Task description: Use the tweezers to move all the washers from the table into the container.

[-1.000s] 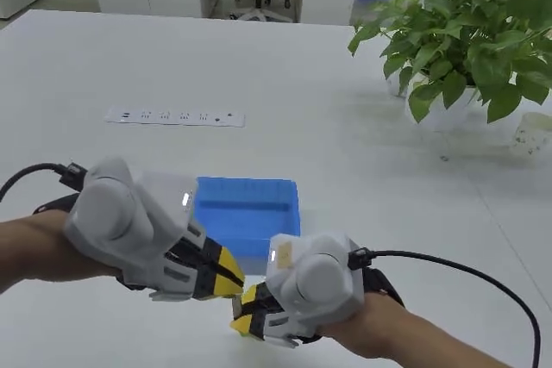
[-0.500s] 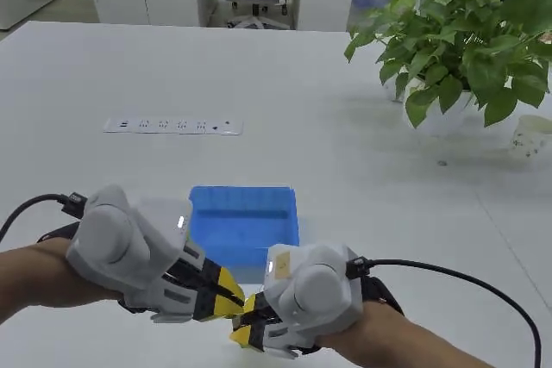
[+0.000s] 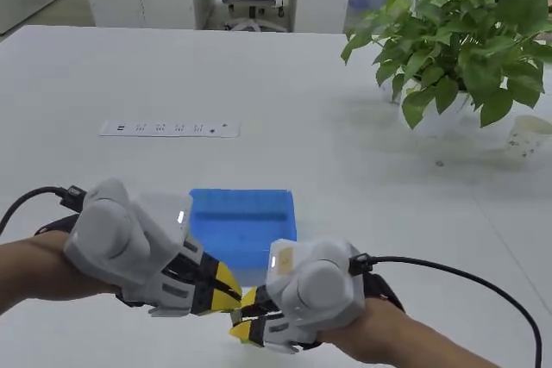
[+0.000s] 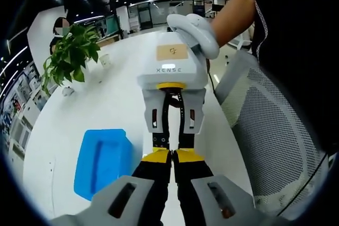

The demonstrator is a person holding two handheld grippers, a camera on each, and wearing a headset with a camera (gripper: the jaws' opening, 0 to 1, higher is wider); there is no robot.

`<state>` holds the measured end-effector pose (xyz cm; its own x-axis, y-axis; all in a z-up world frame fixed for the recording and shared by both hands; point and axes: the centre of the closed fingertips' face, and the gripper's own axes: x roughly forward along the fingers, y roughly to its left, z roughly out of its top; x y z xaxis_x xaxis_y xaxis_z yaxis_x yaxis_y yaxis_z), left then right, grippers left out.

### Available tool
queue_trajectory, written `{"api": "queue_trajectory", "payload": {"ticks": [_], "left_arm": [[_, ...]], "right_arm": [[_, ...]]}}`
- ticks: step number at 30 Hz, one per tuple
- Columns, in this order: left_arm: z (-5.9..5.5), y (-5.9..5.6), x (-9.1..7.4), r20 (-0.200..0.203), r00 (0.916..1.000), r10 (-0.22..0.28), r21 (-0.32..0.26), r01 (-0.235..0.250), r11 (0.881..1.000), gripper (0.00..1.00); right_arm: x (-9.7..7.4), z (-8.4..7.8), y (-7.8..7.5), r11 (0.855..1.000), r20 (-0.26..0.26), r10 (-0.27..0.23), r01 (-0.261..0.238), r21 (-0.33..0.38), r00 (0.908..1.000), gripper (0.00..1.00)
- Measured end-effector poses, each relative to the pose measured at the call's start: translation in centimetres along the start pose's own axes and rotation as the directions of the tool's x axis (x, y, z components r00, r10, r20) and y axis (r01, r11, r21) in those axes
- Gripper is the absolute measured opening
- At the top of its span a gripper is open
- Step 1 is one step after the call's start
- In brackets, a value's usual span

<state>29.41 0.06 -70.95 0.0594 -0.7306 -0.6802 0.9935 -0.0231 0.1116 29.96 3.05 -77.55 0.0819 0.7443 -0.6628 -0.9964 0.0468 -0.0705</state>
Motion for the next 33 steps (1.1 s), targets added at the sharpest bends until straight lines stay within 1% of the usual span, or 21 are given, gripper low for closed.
{"api": "queue_trajectory", "payload": {"ticks": [21,33], "left_arm": [[0.5,1.9,0.6,0.009,0.9998,-0.015,0.035,0.015,0.999,0.06],[0.5,2.4,1.4,-0.005,0.9992,-0.04,0.052,0.04,0.998,0.06]], "right_arm": [[-1.0,-0.8,-2.2,0.998,0.001,-0.059,0.059,0.002,0.9982,0.12],[-1.2,-1.6,-2.8,0.997,-0.004,-0.072,0.073,0.013,0.9974,0.13]]}}
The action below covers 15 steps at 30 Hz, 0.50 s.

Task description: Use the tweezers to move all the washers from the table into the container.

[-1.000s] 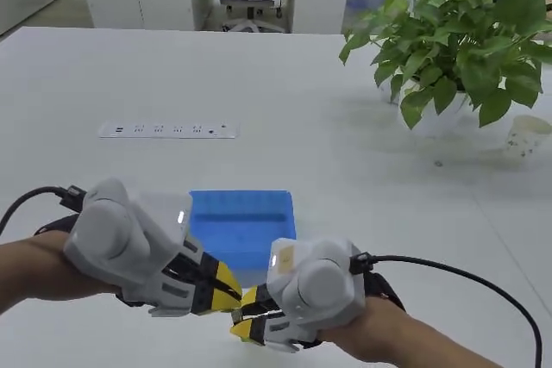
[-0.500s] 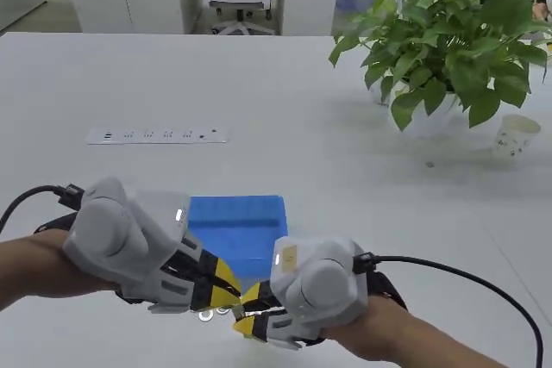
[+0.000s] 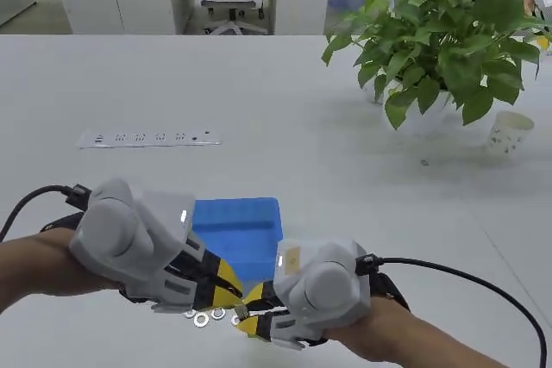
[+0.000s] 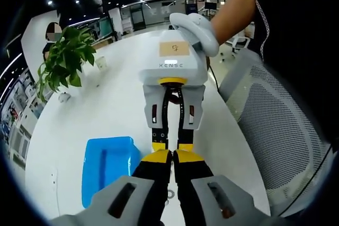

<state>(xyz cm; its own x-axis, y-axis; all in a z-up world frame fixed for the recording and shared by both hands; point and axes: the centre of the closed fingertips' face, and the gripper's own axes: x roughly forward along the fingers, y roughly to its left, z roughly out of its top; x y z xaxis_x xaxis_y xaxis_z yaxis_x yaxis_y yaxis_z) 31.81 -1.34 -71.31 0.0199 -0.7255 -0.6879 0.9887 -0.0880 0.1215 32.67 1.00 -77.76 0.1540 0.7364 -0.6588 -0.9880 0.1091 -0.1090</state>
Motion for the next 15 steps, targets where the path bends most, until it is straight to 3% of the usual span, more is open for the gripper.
{"api": "queue_trajectory", "payload": {"ticks": [15], "left_arm": [[0.19,0.66,0.78,-0.005,0.9998,-0.021,0.012,0.021,1.0,0.06]], "right_arm": [[0.17,-0.61,-0.08,1.0,0.0,-0.004,0.004,0.024,1.0,0.15]]}}
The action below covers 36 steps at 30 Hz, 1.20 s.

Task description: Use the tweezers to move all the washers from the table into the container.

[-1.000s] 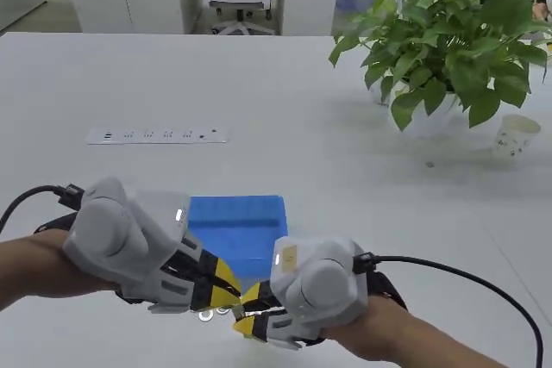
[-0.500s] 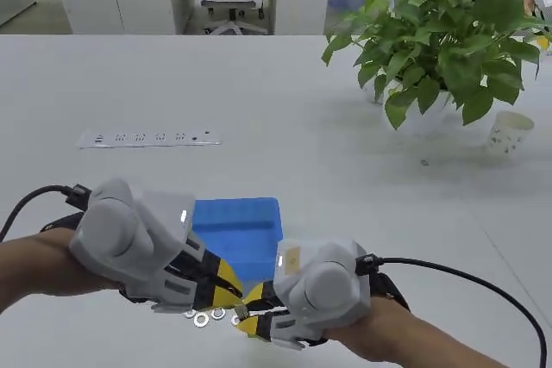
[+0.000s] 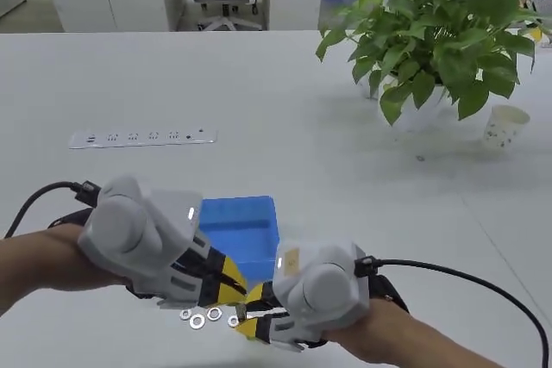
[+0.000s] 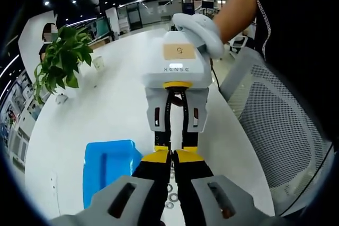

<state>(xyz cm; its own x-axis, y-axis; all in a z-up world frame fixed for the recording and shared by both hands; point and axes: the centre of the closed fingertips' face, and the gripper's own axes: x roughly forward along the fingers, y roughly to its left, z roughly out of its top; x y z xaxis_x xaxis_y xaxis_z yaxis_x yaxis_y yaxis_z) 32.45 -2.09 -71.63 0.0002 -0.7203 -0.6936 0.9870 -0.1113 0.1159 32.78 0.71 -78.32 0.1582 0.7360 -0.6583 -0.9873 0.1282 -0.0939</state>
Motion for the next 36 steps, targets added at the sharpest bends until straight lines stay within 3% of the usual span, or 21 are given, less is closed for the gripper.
{"api": "queue_trajectory", "payload": {"ticks": [6,24,36], "left_arm": [[0.06,0.12,0.07,0.006,0.9998,-0.02,0.008,0.02,1.0,0.06],[0.55,0.27,0.81,-0.001,0.9932,-0.116,0.047,0.116,0.992,0.06],[0.36,0.24,0.66,-0.006,0.9929,-0.119,0.04,0.119,0.992,0.06]], "right_arm": [[-0.1,-0.11,0.1,1.0,0.003,-0.004,0.004,-0.001,1.0,0.18],[-0.47,-0.16,-0.44,0.999,0.017,-0.038,0.038,0.034,0.9991,0.12],[-0.33,-0.13,-0.39,0.997,0.005,-0.041,0.041,0.068,0.9991,0.1]]}}
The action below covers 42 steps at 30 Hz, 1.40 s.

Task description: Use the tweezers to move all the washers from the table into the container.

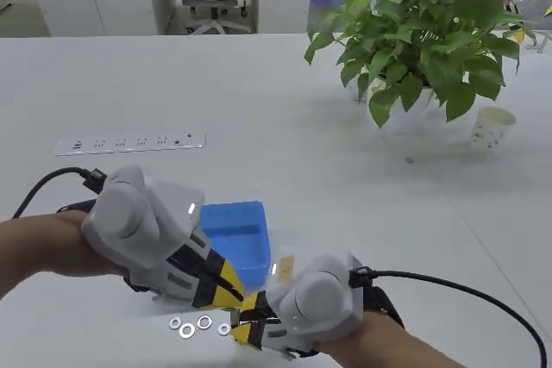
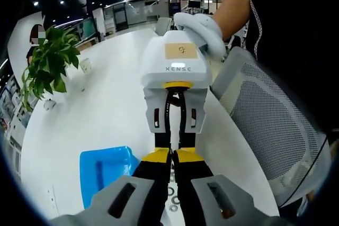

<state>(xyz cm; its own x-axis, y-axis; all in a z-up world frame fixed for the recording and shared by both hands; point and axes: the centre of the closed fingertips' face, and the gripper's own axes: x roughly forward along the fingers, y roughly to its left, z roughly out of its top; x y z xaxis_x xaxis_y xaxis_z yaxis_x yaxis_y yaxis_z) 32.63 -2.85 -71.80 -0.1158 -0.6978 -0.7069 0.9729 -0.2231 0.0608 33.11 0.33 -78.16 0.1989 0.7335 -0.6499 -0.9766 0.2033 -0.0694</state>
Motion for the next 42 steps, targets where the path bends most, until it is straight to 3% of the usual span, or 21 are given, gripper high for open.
{"api": "queue_trajectory", "payload": {"ticks": [19,31,42], "left_arm": [[0.1,-0.1,-0.6,-0.018,0.9998,0.01,0.01,-0.01,1.0,0.06],[1.2,-0.2,-1.8,-0.025,0.9996,0.013,0.011,-0.013,1.0,0.06],[2.4,0.5,-3.5,-0.03,0.999,0.033,0.006,-0.033,0.999,0.06]], "right_arm": [[-0.6,0.3,0.0,1.0,-0.009,-0.003,0.003,-0.005,1.0,0.09],[-1.8,1.4,-0.1,1.0,-0.01,-0.004,0.004,-0.027,0.9999,0.09],[-2.6,3.2,-1.3,0.999,0.002,-0.022,0.022,-0.049,0.9998,0.09]]}}
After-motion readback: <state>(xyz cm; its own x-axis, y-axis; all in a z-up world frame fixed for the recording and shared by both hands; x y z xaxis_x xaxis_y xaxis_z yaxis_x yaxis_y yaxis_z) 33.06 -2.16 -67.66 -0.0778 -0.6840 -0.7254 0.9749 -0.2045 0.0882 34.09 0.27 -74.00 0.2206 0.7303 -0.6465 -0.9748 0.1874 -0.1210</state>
